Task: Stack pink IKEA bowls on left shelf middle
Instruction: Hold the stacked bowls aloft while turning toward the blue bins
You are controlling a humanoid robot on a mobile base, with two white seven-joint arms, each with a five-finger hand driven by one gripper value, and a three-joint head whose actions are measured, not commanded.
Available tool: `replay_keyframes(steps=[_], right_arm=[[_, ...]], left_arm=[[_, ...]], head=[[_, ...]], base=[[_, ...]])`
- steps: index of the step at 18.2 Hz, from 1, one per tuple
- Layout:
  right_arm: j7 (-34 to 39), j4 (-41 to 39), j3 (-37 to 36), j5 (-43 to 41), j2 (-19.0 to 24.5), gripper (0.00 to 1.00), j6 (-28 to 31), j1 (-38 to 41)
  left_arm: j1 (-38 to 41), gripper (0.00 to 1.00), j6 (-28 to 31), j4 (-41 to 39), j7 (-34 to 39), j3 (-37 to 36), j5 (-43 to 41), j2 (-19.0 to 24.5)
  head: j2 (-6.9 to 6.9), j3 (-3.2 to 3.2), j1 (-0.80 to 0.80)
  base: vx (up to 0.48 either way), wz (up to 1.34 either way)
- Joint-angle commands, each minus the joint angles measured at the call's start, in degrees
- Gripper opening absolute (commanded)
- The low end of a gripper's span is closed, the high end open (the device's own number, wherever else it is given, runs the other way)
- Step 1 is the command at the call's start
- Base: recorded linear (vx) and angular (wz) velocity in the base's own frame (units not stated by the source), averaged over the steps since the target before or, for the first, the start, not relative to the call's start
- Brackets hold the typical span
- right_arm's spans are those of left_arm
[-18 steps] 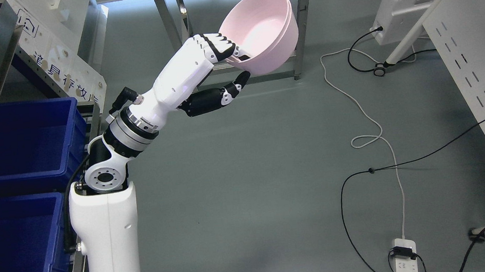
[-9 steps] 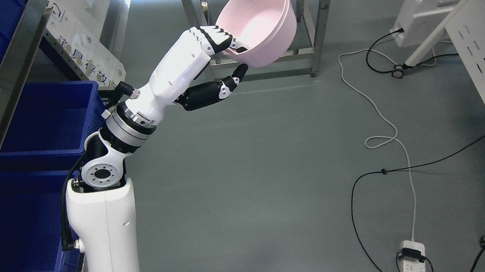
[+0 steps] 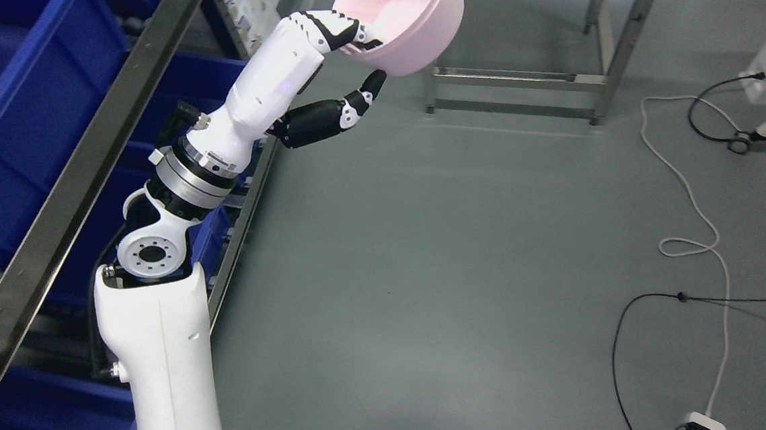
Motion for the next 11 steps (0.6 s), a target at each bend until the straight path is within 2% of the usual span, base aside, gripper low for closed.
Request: replay_keyframes(steps=[1,5,9,11], right_arm=[[-0.03,0.0,0.0,0.0,-1.0,1.0,-0.04,-0.02],[-0.03,0.0,0.0,0.0,-1.0,1.0,-0.04,-0.02],[-0.03,0.0,0.0,0.0,-1.0,1.0,-0.04,-0.02],[-0.03,0.0,0.0,0.0,-1.0,1.0,-0.04,-0.02]], left_arm=[[-10.2,0.05,6.36,-0.24,-0.77,-1.58,-0.09,1.0],[-16.63,0.05,12.52,-0.24,-0.86,-3.69,-0.44,1.0],[-16.81,0.05,16.65,-0.33,-4.72,-3.7,-2.55,1.0],[-16.73,0.05,17.36,-0.42,-4.9,-3.7,-2.46,3.42]], head=[[0.0,0.0,0.0],[0.0,0.0,0.0],[0.0,0.0,0.0],[0.0,0.0,0.0]], base=[[-0.144,0.72],[-0.115,0.82],[-0.052,1.0],[0.017,1.04]])
